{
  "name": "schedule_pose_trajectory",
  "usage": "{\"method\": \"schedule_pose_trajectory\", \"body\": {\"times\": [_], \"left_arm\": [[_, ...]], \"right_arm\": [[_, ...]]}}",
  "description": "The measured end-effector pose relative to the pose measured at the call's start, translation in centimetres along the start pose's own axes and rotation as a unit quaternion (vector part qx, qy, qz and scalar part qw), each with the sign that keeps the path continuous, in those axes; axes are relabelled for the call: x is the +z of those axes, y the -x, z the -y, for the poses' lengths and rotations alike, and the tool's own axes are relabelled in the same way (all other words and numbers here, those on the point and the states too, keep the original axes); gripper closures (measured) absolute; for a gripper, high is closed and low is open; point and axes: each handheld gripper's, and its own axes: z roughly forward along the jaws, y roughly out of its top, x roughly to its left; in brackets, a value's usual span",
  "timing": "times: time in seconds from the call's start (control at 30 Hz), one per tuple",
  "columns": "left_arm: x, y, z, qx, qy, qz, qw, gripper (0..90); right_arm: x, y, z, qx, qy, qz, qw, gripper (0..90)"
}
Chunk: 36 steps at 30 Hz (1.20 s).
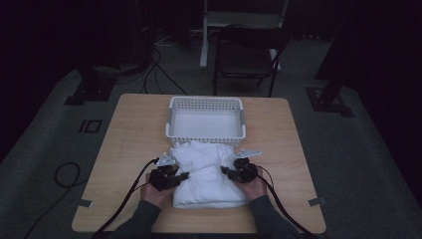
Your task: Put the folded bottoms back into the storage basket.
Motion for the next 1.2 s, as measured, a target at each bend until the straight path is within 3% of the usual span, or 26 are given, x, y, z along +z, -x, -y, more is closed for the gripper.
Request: {"method": "schedule_pose_trajectory", "body": {"times": [0.43, 1.2], "left_arm": [[-1.0, 0.7, -1.0, 0.014, 0.009, 0.000, 0.9999, 71.7], [-2.7, 0.3, -3.5, 0.029, 0.028, -0.006, 0.9992, 71.9]], "right_arm": [[-1.3, -0.2, -0.6, 0.002, 0.011, -0.001, 0.9999, 74.1], [-3.0, -0.3, -3.3, -0.011, 0.039, 0.004, 0.9992, 74.4]]}}
